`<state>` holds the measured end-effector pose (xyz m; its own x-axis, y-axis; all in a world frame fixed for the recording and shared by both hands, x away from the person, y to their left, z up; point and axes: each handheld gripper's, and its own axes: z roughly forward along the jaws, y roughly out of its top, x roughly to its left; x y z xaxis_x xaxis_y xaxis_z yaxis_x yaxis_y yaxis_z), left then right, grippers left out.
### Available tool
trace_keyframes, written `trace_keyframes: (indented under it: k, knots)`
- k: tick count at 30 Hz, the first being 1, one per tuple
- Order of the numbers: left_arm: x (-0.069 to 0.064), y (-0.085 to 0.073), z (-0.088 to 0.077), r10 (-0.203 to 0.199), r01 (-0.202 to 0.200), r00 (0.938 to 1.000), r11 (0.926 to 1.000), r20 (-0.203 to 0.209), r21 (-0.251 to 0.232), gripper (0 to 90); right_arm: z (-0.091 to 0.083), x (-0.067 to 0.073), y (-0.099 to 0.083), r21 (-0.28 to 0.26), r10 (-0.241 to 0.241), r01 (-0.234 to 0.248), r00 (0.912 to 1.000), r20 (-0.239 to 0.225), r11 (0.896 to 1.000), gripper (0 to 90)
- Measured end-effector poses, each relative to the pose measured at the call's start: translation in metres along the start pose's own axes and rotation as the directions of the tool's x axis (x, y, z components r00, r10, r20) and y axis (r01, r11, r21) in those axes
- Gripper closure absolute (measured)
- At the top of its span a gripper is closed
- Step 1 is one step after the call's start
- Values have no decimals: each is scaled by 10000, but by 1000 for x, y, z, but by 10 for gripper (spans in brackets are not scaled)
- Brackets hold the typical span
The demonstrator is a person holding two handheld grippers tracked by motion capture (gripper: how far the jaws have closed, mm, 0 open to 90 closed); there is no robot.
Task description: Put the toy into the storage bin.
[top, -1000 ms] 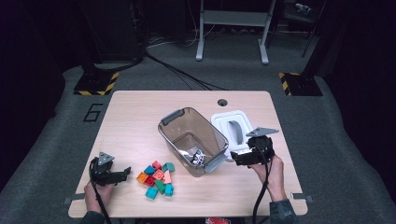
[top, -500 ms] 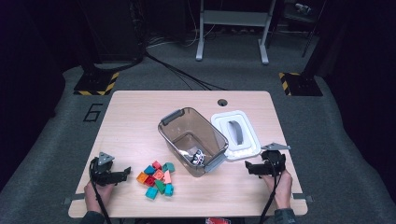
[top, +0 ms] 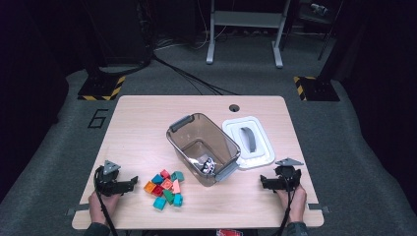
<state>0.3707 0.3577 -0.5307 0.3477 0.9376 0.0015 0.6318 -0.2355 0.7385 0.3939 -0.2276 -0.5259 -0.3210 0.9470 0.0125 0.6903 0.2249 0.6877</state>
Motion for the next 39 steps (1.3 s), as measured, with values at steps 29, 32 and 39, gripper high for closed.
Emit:
trace_keyframes:
  k: [29,32,39]
  knots:
    - [-45,7,-25,440,-343,9789,9981,1997,-520,46,2,-2,-3,-447,-142,141,9999,-10,9989,0]
    - [-50,10,-24,449,-347,9749,9981,2180,-503,48,2,-2,-3,-415,-237,235,9997,-34,9989,1]
    - [-51,10,-13,497,-486,9819,9988,1829,-105,72,1,-2,-4,-494,-253,249,9996,-80,9985,16]
